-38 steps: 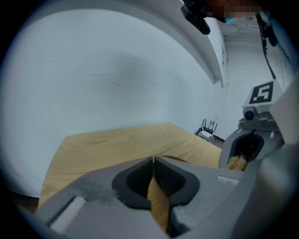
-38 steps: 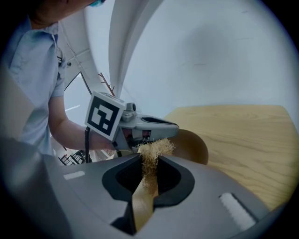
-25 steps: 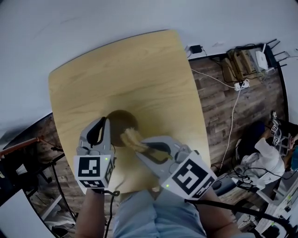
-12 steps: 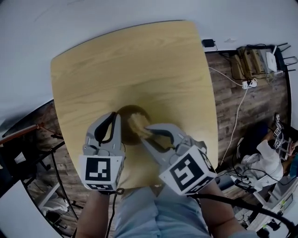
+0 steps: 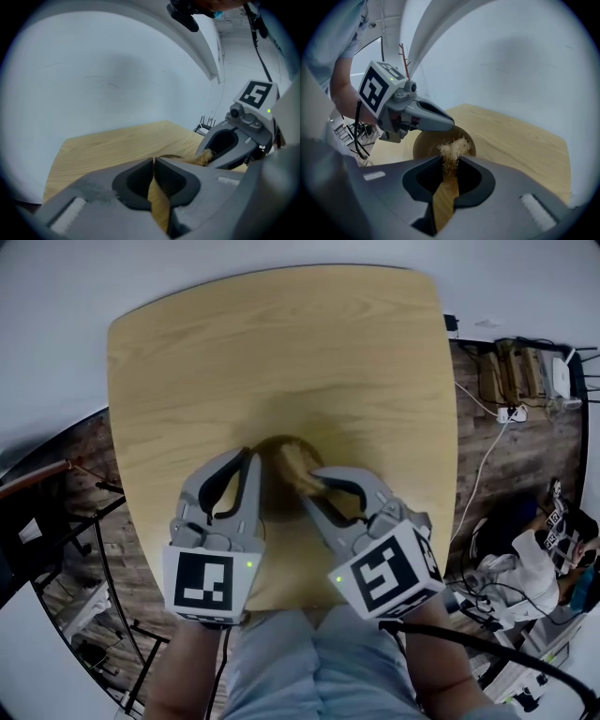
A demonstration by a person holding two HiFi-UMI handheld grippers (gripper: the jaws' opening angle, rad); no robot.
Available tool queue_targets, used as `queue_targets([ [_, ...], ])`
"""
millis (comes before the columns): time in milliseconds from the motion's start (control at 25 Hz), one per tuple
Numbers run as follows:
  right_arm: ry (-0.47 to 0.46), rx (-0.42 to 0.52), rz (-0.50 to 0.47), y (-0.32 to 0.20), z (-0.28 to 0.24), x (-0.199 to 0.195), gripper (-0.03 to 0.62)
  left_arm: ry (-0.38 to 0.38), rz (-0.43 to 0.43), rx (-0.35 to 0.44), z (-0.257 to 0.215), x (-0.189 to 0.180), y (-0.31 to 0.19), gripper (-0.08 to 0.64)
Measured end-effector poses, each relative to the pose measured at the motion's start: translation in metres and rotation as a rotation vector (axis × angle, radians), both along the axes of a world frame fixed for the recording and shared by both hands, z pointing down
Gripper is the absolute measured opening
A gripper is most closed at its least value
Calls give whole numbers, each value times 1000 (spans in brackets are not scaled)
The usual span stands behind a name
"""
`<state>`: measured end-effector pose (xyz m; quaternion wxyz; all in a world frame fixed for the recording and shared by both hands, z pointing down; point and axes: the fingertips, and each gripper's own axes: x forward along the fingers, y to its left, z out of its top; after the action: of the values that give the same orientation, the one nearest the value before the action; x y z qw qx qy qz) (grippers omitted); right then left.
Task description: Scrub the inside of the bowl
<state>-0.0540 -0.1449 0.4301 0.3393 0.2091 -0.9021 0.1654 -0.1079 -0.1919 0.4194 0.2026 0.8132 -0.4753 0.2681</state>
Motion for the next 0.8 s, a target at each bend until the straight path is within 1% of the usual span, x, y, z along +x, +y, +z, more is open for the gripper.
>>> queue_targets([
  [120, -13, -85, 8, 11, 6, -5, 57, -15, 23, 21, -3, 1, -2, 37],
  [280, -97, -174, 50, 18, 3, -6, 57, -13, 33, 31, -1, 2, -3, 37],
  [520, -212, -264, 81, 35, -15, -7, 57, -18, 24, 42, 1, 2, -8, 44],
  [640, -254, -283, 98, 43, -26, -5, 57, -46, 62, 76, 1, 1, -9, 44],
  [800, -305, -283, 94, 53, -41, 1, 58, -53, 48, 68, 4, -1, -6, 44],
])
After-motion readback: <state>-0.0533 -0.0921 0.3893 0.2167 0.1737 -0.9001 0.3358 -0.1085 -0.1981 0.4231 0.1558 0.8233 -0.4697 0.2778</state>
